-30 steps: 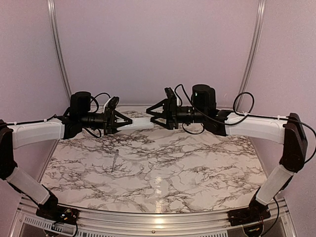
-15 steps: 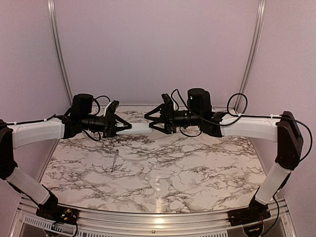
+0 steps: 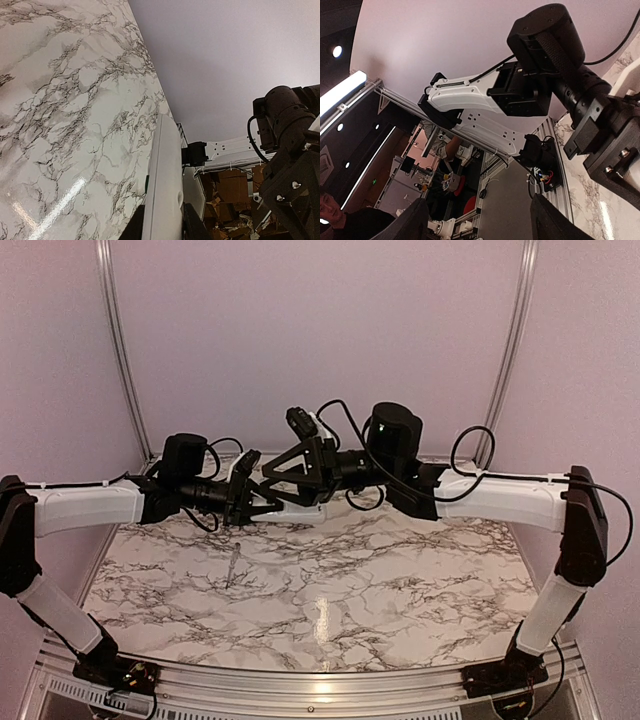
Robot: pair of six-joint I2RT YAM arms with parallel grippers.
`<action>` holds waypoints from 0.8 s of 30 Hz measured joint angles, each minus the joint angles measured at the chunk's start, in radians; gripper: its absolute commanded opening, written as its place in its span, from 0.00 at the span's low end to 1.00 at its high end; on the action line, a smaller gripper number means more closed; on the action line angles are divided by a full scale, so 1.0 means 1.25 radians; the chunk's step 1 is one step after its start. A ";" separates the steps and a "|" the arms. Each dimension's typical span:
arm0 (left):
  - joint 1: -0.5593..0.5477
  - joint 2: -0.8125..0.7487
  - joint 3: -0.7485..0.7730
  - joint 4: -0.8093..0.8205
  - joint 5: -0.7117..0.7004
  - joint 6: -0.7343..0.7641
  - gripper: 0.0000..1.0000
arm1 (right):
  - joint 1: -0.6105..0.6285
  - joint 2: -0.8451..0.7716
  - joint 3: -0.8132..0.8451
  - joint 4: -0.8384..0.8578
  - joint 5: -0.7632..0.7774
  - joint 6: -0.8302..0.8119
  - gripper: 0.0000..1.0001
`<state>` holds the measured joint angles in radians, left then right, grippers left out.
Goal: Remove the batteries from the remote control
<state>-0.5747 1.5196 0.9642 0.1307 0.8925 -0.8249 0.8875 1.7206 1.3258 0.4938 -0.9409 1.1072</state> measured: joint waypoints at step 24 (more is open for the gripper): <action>0.001 -0.003 -0.011 0.027 -0.020 -0.001 0.00 | -0.006 -0.065 0.074 -0.445 0.231 -0.254 0.68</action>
<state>-0.5739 1.5154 0.9504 0.1642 0.8680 -0.8261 0.8803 1.6390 1.4181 -0.0624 -0.6525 0.7902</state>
